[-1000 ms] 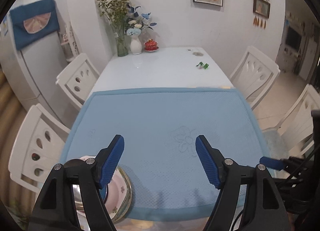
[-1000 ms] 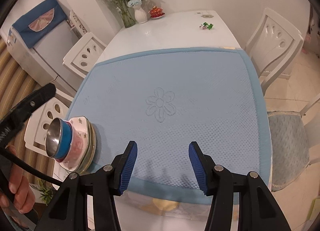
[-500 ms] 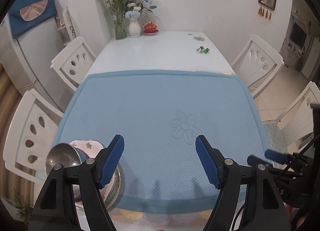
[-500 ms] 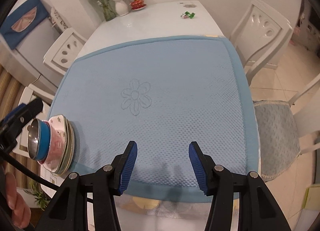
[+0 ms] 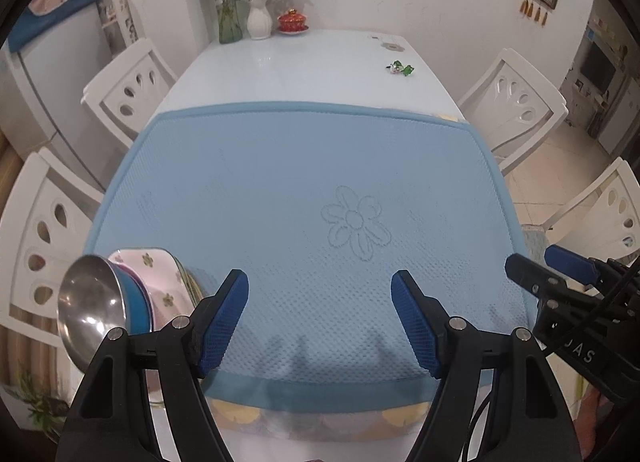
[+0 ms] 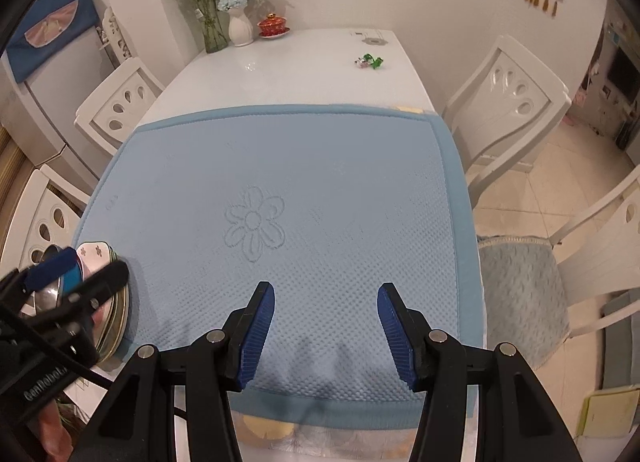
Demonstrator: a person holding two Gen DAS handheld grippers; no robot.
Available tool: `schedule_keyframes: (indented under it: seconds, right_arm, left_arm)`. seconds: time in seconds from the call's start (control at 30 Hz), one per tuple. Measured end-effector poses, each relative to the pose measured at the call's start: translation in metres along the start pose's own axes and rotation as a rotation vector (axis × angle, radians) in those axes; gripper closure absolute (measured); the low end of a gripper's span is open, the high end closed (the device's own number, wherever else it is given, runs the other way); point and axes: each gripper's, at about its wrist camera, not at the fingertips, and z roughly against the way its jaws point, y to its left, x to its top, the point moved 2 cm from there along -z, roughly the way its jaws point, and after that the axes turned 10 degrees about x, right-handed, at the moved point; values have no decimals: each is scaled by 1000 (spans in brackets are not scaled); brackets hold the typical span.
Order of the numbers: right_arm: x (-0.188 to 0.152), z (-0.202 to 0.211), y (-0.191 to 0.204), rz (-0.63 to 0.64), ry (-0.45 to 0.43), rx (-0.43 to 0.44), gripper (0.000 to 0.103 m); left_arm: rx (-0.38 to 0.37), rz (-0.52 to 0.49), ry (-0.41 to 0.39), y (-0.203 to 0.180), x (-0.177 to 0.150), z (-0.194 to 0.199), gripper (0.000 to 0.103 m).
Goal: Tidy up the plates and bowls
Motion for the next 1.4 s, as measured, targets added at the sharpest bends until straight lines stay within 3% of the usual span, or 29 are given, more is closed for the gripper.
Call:
schedule_keyframes:
  seconds: [0.57,1.4]
  right_arm:
    - [-10,-1,9,-16,15,-2,51]
    - [-19,-1,12,-27,31,23,51]
  left_arm:
    - [8,-64,17,-8,-6,-4,30]
    - [6,-77,68,-16,-19,-8,30]
